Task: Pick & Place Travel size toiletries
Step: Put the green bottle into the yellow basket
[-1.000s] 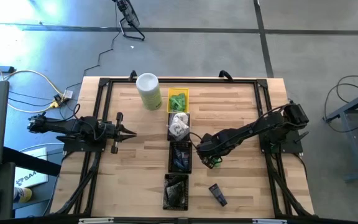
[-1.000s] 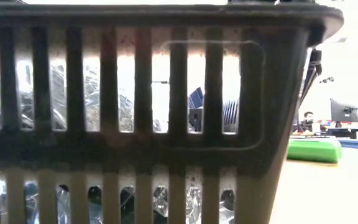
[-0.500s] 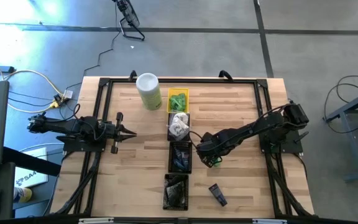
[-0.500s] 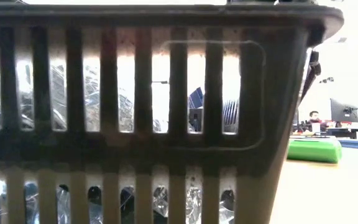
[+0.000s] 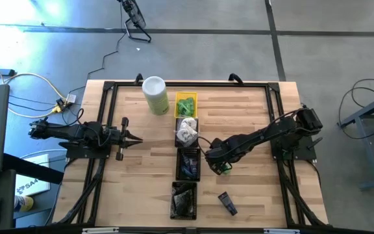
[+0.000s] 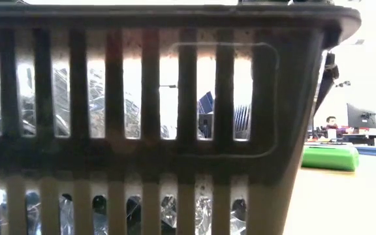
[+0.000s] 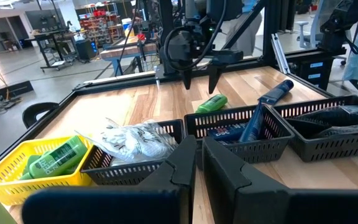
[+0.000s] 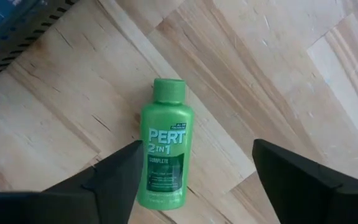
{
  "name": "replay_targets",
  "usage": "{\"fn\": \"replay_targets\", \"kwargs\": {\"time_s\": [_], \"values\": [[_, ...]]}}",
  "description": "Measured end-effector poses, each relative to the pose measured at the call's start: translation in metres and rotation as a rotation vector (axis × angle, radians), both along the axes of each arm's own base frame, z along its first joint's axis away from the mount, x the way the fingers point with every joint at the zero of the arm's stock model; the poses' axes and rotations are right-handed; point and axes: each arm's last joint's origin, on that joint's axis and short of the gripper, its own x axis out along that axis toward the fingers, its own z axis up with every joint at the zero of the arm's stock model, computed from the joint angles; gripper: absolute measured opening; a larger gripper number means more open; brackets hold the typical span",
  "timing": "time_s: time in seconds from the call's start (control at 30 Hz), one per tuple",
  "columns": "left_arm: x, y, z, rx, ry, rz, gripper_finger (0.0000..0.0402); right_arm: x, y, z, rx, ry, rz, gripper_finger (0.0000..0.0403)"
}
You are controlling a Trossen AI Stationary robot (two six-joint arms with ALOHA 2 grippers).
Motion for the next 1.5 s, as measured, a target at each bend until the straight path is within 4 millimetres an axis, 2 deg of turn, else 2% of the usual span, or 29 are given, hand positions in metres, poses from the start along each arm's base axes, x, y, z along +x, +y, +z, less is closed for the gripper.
{"fn": "replay_targets", "kwargs": {"time_s": [0.77, 1.5], "values": [[0.000, 0.000, 0.000, 0.000, 0.000, 0.000, 0.0024, 0.004, 0.002, 0.000, 0.042, -0.042, -0.050, 0.0295], [0.000, 0.000, 0.000, 0.000, 0.000, 0.000, 0.0024, 0.001, 0.018, 0.001, -0.026, -0.096, -0.098, 0.0290]]}}
